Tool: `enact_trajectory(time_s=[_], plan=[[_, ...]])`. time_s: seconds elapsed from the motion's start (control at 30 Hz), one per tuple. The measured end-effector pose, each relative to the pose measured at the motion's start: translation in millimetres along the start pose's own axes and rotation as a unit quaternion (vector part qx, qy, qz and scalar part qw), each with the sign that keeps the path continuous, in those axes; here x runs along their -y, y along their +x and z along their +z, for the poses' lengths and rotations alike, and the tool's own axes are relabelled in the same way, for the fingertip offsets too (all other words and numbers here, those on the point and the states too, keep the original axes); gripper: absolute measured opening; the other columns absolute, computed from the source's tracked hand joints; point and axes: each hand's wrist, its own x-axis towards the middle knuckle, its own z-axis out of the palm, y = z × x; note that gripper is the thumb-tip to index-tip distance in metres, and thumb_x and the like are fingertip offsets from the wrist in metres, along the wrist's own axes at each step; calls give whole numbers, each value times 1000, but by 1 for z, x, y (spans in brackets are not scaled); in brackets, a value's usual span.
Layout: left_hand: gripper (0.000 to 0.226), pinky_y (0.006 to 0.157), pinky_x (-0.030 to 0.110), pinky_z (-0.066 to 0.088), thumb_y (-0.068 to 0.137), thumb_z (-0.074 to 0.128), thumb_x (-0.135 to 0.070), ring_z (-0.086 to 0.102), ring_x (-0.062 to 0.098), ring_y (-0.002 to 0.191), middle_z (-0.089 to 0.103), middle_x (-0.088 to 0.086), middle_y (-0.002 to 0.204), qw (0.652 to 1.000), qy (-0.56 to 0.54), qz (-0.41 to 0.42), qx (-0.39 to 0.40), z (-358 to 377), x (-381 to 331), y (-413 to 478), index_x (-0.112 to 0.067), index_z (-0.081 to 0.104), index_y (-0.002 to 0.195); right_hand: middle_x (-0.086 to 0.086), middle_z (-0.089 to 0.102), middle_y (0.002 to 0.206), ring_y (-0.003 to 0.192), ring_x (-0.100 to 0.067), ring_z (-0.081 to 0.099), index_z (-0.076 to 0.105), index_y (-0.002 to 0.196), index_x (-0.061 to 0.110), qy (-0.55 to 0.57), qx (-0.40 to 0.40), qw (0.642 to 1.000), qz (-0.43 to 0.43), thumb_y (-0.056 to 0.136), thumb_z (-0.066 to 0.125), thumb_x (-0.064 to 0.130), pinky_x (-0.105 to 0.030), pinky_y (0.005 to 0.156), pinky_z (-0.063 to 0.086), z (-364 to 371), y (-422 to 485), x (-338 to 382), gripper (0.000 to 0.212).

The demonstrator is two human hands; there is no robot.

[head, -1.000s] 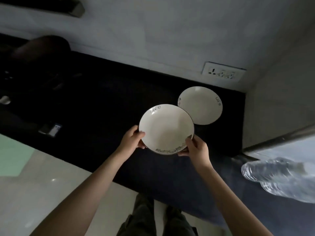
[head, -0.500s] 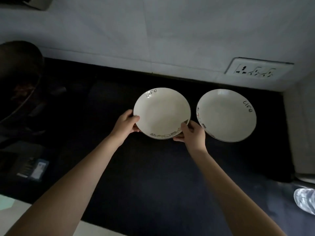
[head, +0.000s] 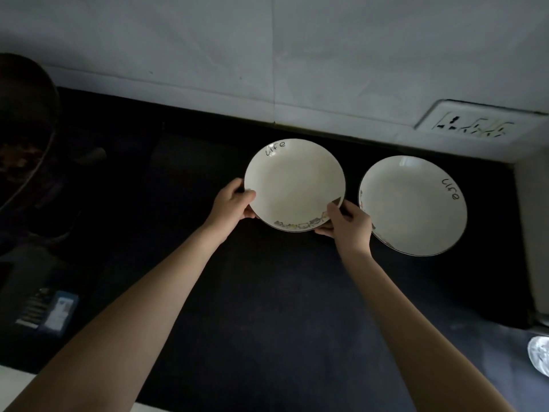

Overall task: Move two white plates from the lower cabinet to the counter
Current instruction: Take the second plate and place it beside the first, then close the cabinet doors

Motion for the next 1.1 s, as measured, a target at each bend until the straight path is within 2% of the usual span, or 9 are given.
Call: enact_trajectory(time_s=[0.2, 0.33, 0.43, 0.53, 0.67, 0.83, 0.97, 1.03, 1.1], plan=[[17, 57, 17, 55, 92, 57, -12, 72, 3, 70, 71, -3, 90, 1000, 2, 4, -9, 2, -3, 1, -20, 64, 107, -3, 73, 85, 67, -15, 75, 67, 107, 9, -4, -21, 1000, 7, 96, 59, 16, -29, 55, 61, 4, 7, 1, 16], [21, 57, 19, 57, 93, 59, -15, 72, 7, 67, 70, 1, 91, 1000, 2, -20, -12, 2, -7, -1, -12, 61, 113, -4, 72, 90, 69, -15, 74, 66, 106, 6, -1, -17, 999, 31, 98, 57, 21, -28, 57, 61, 5, 7, 0, 20], [22, 61, 23, 58, 95, 59, -22, 69, 13, 69, 68, 3, 92, 998, 27, -40, -50, 3, -12, -10, -10, 58, 114, -8, 71, 88, 61, -13, 73, 64, 102, 7, 6, -15, 998, 68, 98, 57, 23, -24, 54, 59, 2, -1, 6, 18], [25, 62, 23, 52, 96, 56, -26, 64, 13, 74, 66, 2, 94, 993, 79, -36, -86, -1, -20, -33, -11, 57, 116, -10, 67, 81, 61, -18, 68, 63, 104, 4, -18, -5, 995, 96, 97, 58, 21, -22, 51, 57, -10, -20, 14, 19], [17, 64, 21, 52, 98, 52, -24, 67, 12, 80, 66, 1, 99, 992, 81, 18, -92, -7, -41, -94, -17, 60, 112, -9, 65, 83, 69, -18, 64, 65, 100, 6, -58, 78, 994, 58, 98, 55, 20, -25, 56, 55, -31, -69, 31, 17], [13, 65, 17, 55, 97, 53, -24, 69, 7, 78, 69, -4, 91, 990, 44, 69, -118, -1, -43, -214, -29, 65, 98, -6, 69, 78, 69, -19, 68, 68, 96, 10, -53, 208, 976, 28, 97, 57, 17, -29, 62, 57, -54, -149, 46, 13], [21, 63, 15, 53, 98, 54, -16, 68, 4, 72, 71, -6, 87, 980, -27, 5, -197, 12, 11, -319, -30, 67, 91, -9, 69, 78, 69, -22, 68, 69, 94, 6, -85, 310, 946, 31, 98, 55, 13, -31, 63, 57, -76, -205, 20, 16], [23, 61, 11, 51, 98, 52, -10, 66, 0, 67, 70, -1, 87, 961, -74, -40, -264, 16, 52, -372, -24, 68, 91, -12, 70, 80, 68, -22, 68, 69, 94, 3, -112, 357, 926, 53, 98, 56, 11, -30, 63, 57, -83, -226, -5, 16], [22, 60, 12, 50, 99, 50, -7, 66, 5, 69, 71, 4, 89, 935, -109, -91, -323, 22, 96, -424, -17, 70, 96, -12, 71, 77, 65, -21, 69, 70, 93, 1, -157, 401, 898, 87, 98, 56, 9, -27, 59, 57, -84, -244, -32, 17]])
